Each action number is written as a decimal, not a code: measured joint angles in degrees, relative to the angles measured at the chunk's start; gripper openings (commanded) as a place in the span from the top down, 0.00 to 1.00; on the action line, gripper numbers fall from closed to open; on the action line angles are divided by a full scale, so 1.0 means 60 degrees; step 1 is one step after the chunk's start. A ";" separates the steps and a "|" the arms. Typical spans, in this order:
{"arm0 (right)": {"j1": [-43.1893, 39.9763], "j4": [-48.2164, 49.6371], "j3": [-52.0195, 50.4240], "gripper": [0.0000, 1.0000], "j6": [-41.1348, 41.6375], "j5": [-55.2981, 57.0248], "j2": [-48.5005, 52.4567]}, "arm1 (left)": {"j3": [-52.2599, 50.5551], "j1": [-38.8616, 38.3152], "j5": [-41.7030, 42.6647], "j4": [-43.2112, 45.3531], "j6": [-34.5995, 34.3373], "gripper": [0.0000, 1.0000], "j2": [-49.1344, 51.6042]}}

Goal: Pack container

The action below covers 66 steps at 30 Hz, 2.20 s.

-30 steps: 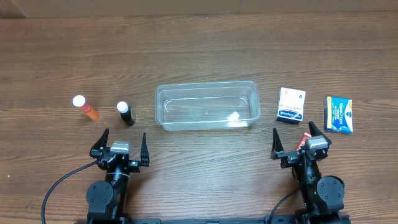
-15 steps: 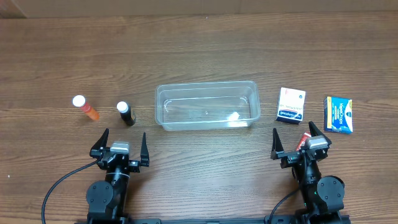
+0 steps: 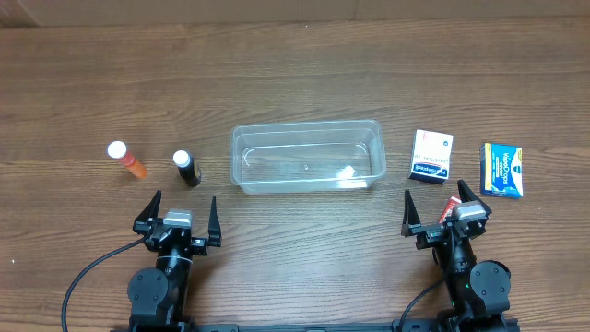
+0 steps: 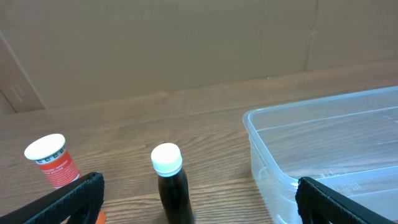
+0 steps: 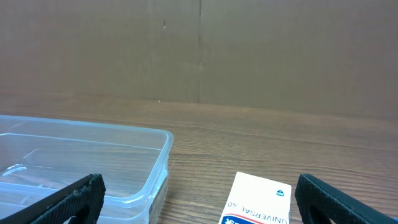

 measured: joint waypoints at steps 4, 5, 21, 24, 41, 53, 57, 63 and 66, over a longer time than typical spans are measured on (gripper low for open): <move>0.0000 0.0004 0.0004 0.00 0.0004 0.0000 0.0000 | 0.0000 0.0000 0.0000 0.0000 0.0000 0.00 0.0000; 0.0004 0.0004 0.0000 0.00 0.0004 0.0000 0.0000 | 0.0000 0.0000 0.0000 0.0000 0.0000 0.00 0.0000; 0.0000 0.0004 0.0004 0.00 0.0004 0.0000 0.0000 | 0.0000 0.0000 0.0000 0.0000 0.0000 0.00 0.0000; 0.0000 0.0000 0.0004 0.00 0.0004 -0.0007 0.0000 | 0.0000 0.0000 0.0000 0.0000 0.0000 0.00 0.0000; 0.0004 -0.0586 0.0215 0.00 0.2284 -0.0608 0.0280 | 0.0849 0.0000 0.0018 -0.1268 -0.1024 0.00 0.0007; 0.0000 -0.3880 0.7089 0.00 0.3319 -0.0612 0.7042 | 0.6688 0.0000 -0.1013 -0.3424 -0.1297 0.00 0.4790; -0.0109 -0.5315 0.9227 0.00 0.3308 -0.0648 0.9373 | 0.8674 0.0000 -0.1089 -0.4896 -0.1446 0.00 0.7213; -0.1137 -0.8393 1.1927 0.00 0.3315 -0.0678 1.2134 | 1.2040 0.0000 -0.0703 -0.8568 -0.1508 0.00 1.0517; -0.1821 -0.9169 1.2211 0.00 0.3311 -0.0747 1.2746 | 1.2823 0.0000 -0.0189 -0.9715 -0.1508 0.00 1.1300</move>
